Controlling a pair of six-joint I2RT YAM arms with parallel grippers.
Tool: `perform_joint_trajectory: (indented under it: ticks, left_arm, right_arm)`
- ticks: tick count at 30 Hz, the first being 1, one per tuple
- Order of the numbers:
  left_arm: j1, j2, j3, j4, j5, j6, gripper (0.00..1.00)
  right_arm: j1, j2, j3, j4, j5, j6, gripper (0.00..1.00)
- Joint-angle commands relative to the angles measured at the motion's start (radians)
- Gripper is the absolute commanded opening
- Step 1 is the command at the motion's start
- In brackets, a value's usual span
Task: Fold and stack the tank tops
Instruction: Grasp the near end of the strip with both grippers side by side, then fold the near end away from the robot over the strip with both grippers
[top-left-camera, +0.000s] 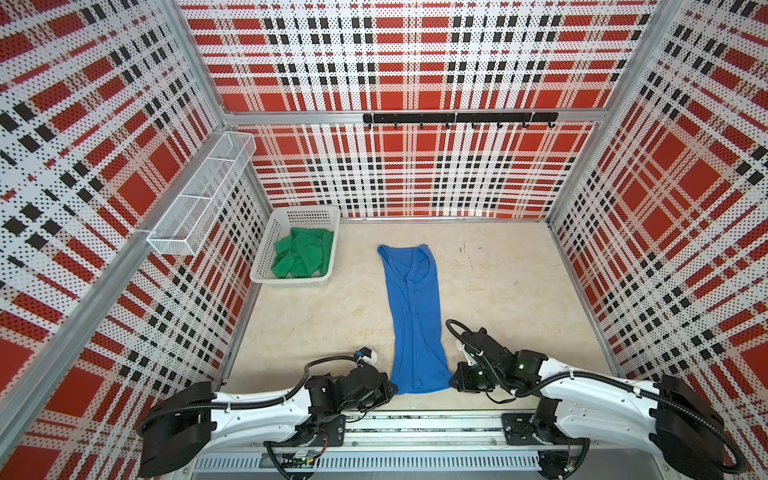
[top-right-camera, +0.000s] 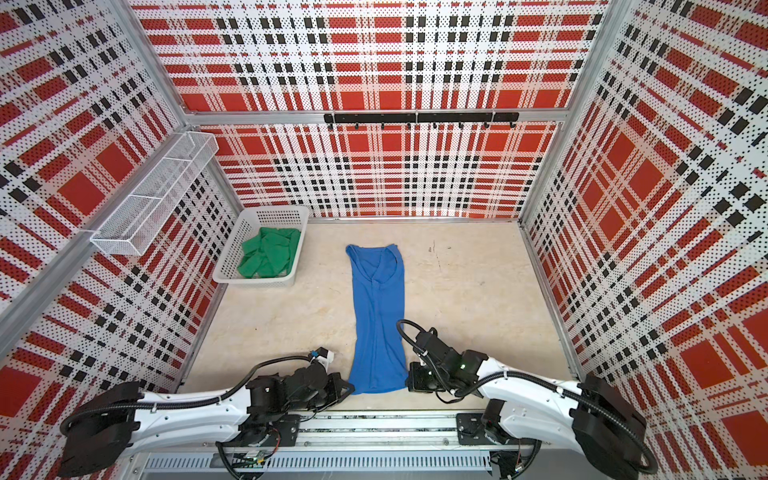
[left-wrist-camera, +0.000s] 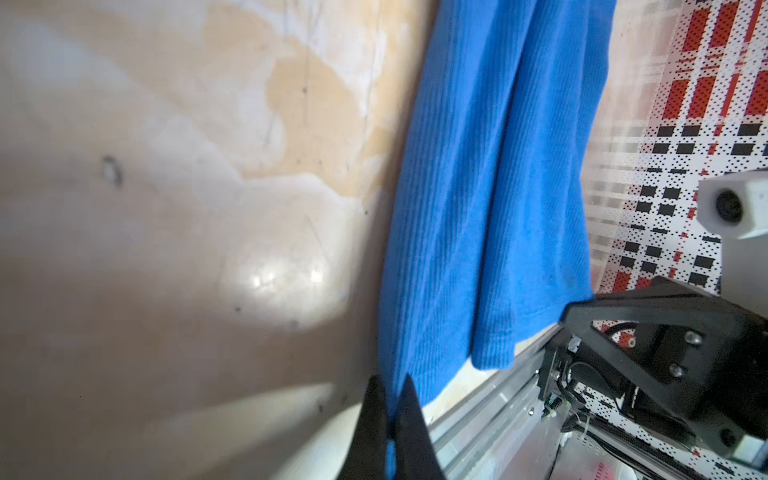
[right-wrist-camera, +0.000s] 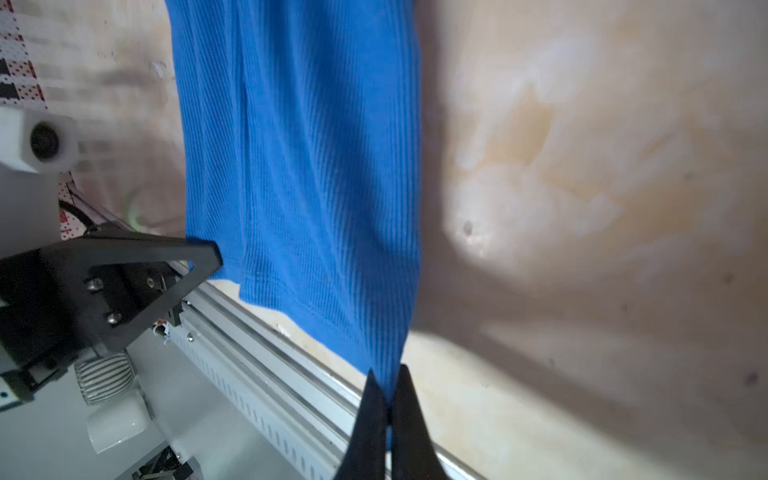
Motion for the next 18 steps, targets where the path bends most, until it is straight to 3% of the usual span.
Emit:
perform_joint_trajectory:
  ticks: [1,6,11,18]
  left_arm:
    - [-0.011,-0.075,0.024,-0.151,-0.055,-0.036,0.00]
    - [0.053,-0.121,0.151,-0.280,-0.087,0.051,0.00]
    - [0.124,-0.061,0.275,-0.350,-0.065,0.171,0.00]
    - [0.289,0.037,0.375,-0.365,0.011,0.362,0.00]
  right_arm:
    - [0.022,-0.040,0.027,-0.102,0.048,0.036,0.00]
    - [0.013,-0.032,0.140,-0.179,0.097,-0.036,0.00]
    - [-0.031,0.018,0.232,-0.239,0.106,-0.129,0.00]
    - [-0.182,0.085,0.354,-0.285,0.074,-0.308,0.00]
